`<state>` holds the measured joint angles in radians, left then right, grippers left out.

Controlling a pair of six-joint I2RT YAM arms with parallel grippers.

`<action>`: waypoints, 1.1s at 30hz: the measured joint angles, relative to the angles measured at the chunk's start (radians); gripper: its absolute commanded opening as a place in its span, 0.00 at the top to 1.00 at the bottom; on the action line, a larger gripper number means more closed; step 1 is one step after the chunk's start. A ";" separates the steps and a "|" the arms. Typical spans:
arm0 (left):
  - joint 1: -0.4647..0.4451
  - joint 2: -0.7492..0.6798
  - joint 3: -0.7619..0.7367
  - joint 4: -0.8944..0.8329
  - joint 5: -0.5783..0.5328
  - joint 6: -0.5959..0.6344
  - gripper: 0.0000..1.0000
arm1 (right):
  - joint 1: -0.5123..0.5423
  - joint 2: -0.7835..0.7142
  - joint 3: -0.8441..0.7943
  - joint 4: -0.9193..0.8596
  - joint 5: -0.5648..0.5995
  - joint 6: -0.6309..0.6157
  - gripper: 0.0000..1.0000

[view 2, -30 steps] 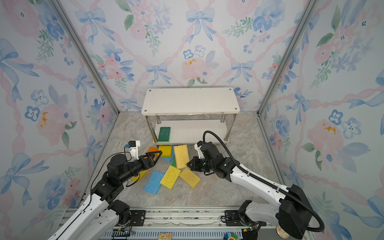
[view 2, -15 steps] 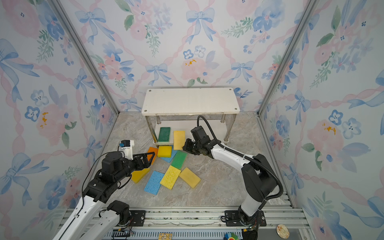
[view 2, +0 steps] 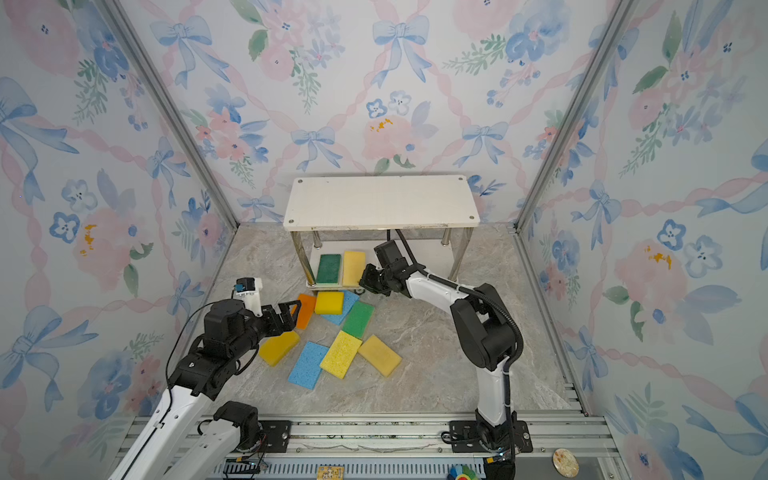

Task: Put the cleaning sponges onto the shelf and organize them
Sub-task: 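Push the pale yellow sponge upright onto the lower tier beside the green sponge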

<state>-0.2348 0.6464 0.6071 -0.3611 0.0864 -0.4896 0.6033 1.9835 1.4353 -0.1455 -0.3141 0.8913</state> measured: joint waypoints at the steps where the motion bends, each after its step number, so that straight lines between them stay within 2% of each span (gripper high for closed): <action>1: 0.000 0.000 -0.002 0.000 0.000 0.000 0.02 | -0.001 0.007 0.011 -0.001 0.000 0.000 0.95; 11: 0.009 0.000 -0.005 0.002 0.004 0.000 0.02 | -0.005 0.073 0.090 -0.023 0.000 -0.002 0.91; 23: 0.034 0.012 -0.011 0.023 0.025 0.001 0.02 | -0.004 0.091 0.096 -0.022 -0.002 -0.008 0.66; 29: 0.042 0.012 -0.011 0.023 0.031 0.001 0.02 | -0.004 0.091 0.102 -0.022 -0.004 -0.009 0.60; 33: 0.042 0.012 -0.011 0.023 0.034 0.001 0.02 | -0.004 0.091 0.103 -0.021 -0.005 -0.009 0.59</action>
<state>-0.1928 0.6582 0.5957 -0.3386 0.1200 -0.4885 0.5995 2.0747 1.5383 -0.1665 -0.3187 0.8825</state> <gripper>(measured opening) 0.979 0.409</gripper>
